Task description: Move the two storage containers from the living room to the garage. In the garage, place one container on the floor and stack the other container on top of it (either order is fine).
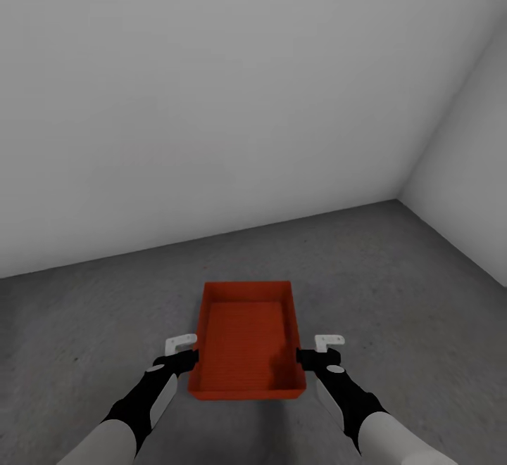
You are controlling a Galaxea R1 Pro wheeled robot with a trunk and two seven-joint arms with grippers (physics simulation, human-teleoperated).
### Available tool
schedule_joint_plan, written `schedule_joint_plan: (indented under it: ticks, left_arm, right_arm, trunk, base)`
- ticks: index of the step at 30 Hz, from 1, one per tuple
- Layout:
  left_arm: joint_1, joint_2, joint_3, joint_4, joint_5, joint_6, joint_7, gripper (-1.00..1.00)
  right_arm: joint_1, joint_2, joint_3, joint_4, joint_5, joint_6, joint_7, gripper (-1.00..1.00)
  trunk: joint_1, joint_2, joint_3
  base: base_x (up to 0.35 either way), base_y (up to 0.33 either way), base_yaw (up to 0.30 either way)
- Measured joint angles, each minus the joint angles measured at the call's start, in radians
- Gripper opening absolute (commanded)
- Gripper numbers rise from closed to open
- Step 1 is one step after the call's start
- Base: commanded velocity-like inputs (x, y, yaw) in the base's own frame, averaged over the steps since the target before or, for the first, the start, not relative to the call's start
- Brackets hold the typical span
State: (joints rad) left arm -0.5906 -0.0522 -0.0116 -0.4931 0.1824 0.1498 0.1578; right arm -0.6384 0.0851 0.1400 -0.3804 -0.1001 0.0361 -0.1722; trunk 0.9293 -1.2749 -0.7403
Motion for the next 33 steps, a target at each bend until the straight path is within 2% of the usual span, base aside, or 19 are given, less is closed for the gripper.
schedule_joint_plan:
  ticks: [33]
  left_arm:
    - [0.000, 0.003, 0.001, 0.000, 0.000, 0.000, 0.002, 1.00]
  right_arm:
    - [0.000, -0.003, -0.003, 0.000, -0.002, 0.000, -0.003, 1.00]
  trunk:
    - [-0.127, 0.231, 0.103]
  base:
    - [0.000, 0.000, 0.000]
